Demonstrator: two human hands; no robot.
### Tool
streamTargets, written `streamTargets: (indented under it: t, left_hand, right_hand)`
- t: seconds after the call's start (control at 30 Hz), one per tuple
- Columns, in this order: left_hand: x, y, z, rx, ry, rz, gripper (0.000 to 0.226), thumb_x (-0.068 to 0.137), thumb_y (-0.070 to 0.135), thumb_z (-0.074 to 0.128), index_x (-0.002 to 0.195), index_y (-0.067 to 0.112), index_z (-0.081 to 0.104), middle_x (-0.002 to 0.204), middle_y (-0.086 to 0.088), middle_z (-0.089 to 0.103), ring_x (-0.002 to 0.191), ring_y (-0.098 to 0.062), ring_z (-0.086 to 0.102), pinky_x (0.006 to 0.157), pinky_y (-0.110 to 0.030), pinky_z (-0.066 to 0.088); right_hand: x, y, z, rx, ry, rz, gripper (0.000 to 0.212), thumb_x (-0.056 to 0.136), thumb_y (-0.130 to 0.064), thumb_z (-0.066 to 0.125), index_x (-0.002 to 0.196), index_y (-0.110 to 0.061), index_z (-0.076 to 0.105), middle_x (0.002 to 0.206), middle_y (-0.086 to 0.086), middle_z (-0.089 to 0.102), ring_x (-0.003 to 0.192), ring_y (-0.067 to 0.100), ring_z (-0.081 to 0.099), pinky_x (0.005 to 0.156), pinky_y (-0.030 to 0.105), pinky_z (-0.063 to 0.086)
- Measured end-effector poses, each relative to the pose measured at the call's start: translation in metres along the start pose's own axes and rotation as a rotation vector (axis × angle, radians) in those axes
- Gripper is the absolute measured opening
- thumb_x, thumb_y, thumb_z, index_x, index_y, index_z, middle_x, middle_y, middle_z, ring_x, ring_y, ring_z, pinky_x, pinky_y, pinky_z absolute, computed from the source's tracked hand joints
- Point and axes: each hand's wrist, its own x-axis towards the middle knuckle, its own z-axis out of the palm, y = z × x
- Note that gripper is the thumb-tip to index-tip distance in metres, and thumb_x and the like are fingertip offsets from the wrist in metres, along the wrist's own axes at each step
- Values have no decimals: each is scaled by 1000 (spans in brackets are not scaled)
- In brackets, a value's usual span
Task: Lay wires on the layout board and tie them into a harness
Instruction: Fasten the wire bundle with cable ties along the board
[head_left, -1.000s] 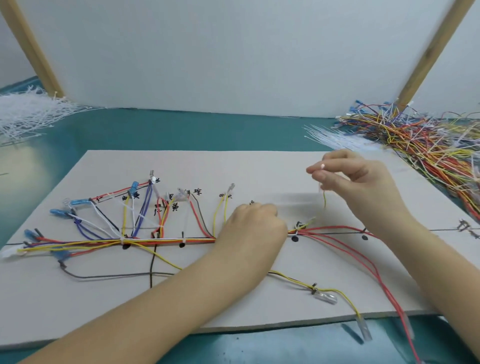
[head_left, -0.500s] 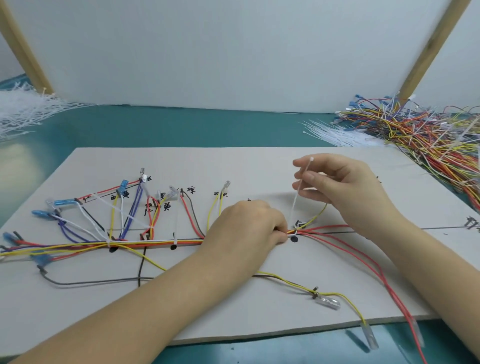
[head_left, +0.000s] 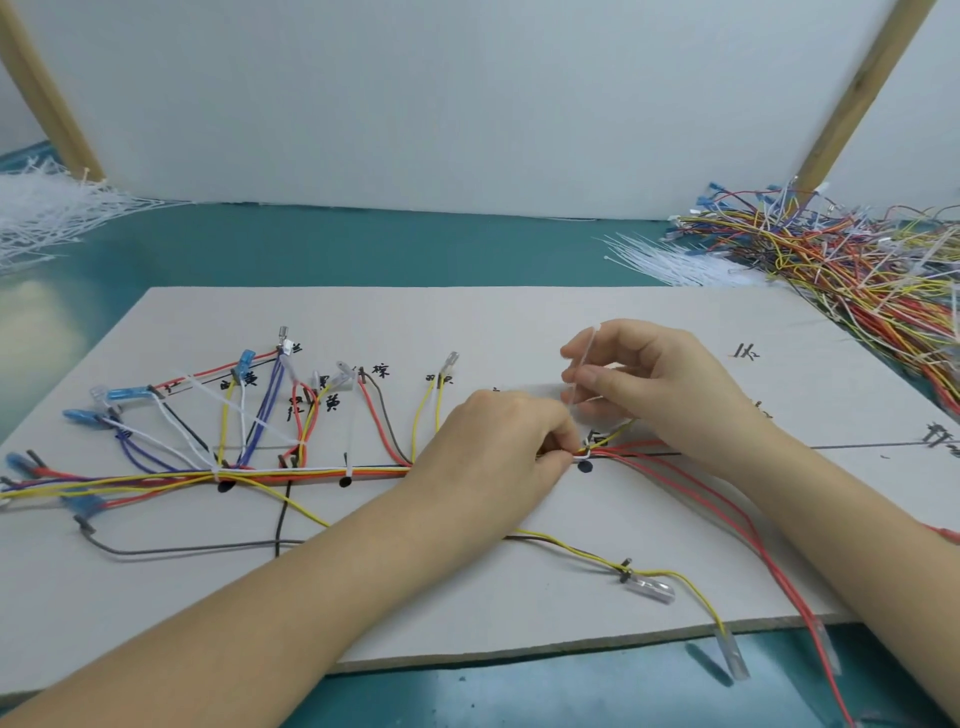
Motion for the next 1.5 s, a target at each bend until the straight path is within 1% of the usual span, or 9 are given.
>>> streamTargets:
  t: [0.2, 0.43, 0.57, 0.77, 0.87, 0.97, 1.13, 1.33, 1.5]
  left_hand:
    - [0, -1, 0, -14, 13, 20, 9, 83, 15, 64, 86, 19, 72, 74, 7, 60, 70, -10, 53, 74, -26, 42]
    - [1, -1, -2, -56, 17, 28, 8, 81, 14, 67, 84, 18, 73, 67, 11, 53, 67, -3, 46, 67, -18, 38]
    - [1, -1, -3, -50, -4, 24, 9, 82, 14, 66, 86, 18, 73, 68, 10, 53, 66, -5, 47, 69, -19, 38]
    - [0, 0, -2, -44, 1, 28, 9, 82, 14, 65, 86, 16, 73, 79, 2, 65, 71, -11, 52, 73, -26, 41]
    - [0, 0, -2, -56, 5, 26, 9, 81, 12, 66, 86, 16, 73, 75, 2, 62, 70, -12, 52, 72, -26, 41]
    - [0, 0, -3, -63, 10, 36, 9, 80, 11, 67, 85, 16, 73, 72, 5, 58, 68, -10, 51, 71, -25, 41]
    - [-1, -1, -2, -48, 8, 43, 9, 81, 13, 67, 86, 17, 72, 78, 1, 65, 71, -13, 54, 73, -27, 41]
    - [0, -1, -3, -13, -2, 55, 8, 82, 14, 65, 86, 17, 72, 73, 5, 55, 71, -12, 52, 72, -26, 40]
    - [0, -1, -3, -17, 1, 72, 8, 81, 12, 66, 85, 16, 71, 73, 5, 55, 71, -13, 52, 72, -27, 40]
  right_hand:
    - [0, 0, 0, -13, -45, 20, 20, 88, 3, 57, 84, -16, 63, 64, -2, 64, 57, 10, 59, 58, 19, 53]
    - [-2, -4, -6, -2, -172, 78, 16, 85, 4, 59, 83, -11, 64, 68, 2, 68, 62, 10, 65, 63, 20, 55]
    - [-1, -2, -3, 19, -103, 96, 15, 83, 7, 60, 77, -6, 59, 62, 0, 65, 54, 8, 61, 58, 18, 53]
    - [1, 5, 5, -180, 19, 31, 20, 82, 3, 65, 72, -14, 59, 55, -5, 62, 51, 9, 58, 56, 22, 53]
    - [1, 4, 6, -320, -3, -7, 21, 81, -1, 68, 71, -18, 60, 63, 3, 66, 55, 13, 59, 62, 30, 51]
    - [0, 3, 6, -341, -17, -11, 21, 80, -2, 69, 70, -18, 60, 66, 5, 67, 56, 12, 58, 62, 29, 50]
    - [0, 3, 2, -207, 72, 59, 20, 80, -1, 69, 69, -14, 58, 58, -2, 63, 47, 10, 59, 53, 22, 53]
    - [0, 3, 9, -428, 65, -7, 23, 81, -8, 70, 67, -21, 56, 63, -2, 65, 52, 7, 57, 61, 24, 50]
    - [0, 1, 6, -420, 2, -23, 25, 81, -8, 69, 68, -23, 56, 62, -8, 62, 52, 1, 53, 59, 19, 45]
